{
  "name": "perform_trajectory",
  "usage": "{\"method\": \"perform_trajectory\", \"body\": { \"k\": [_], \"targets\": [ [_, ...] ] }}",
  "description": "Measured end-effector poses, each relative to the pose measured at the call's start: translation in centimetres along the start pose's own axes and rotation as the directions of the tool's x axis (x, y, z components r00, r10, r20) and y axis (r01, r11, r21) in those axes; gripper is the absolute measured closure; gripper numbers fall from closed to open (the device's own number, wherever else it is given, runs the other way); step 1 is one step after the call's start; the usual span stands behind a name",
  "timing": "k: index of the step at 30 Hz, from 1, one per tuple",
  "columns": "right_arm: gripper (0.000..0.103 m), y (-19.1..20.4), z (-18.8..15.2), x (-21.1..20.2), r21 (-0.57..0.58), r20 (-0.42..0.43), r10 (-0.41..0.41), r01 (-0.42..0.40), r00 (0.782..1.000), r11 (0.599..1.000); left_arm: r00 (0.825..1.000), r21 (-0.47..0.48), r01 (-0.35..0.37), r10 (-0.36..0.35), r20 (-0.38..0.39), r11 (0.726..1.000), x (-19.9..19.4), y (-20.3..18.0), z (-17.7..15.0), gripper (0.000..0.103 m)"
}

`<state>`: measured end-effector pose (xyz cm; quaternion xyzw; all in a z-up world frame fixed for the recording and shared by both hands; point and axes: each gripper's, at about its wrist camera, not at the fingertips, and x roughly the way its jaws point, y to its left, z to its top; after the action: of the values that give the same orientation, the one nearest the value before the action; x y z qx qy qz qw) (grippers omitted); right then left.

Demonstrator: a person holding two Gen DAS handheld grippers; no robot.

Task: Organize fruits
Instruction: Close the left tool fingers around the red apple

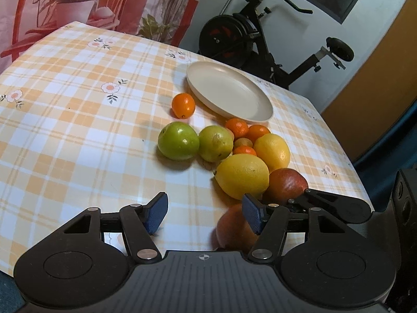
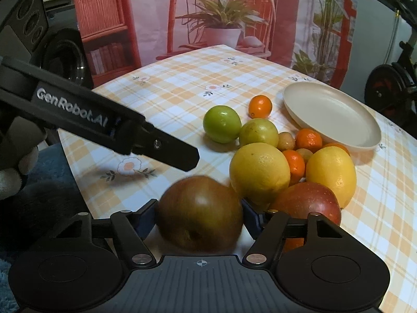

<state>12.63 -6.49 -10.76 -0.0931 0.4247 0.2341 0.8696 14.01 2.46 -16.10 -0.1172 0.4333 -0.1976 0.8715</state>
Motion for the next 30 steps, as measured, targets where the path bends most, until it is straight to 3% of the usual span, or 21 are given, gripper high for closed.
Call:
{"method": "perform_trajectory", "body": {
  "k": [9,14,21,30],
  "targets": [
    [0.039,-0.1,-0.4,-0.2,0.018,0.021,0.003,-0.003,1.0,1.0,1.0,0.005,-0.001,0.001,0.0,1.0,-0.1,0.0,0.0,0.038],
    [0.039,-0.1,-0.5,-0.2,0.017,0.027,0.001,-0.002,1.0,1.0,0.999,0.021,0.039,-0.04,0.021,0.999,-0.9,-0.5,0.0,0.038],
    [0.04,0.0,-0.6,-0.2,0.013,0.033,0.001,-0.001,0.999,1.0,0.996,0.084,0.091,-0.089,-0.027,0.992,-0.2,-1.7,-0.6,0.038],
    [0.037,0.1,-0.6,-0.3,0.014,0.024,0.0,0.0,1.0,1.0,0.998,0.084,0.054,-0.052,-0.023,0.995,0.3,-1.4,-0.6,0.035]
  ]
}}
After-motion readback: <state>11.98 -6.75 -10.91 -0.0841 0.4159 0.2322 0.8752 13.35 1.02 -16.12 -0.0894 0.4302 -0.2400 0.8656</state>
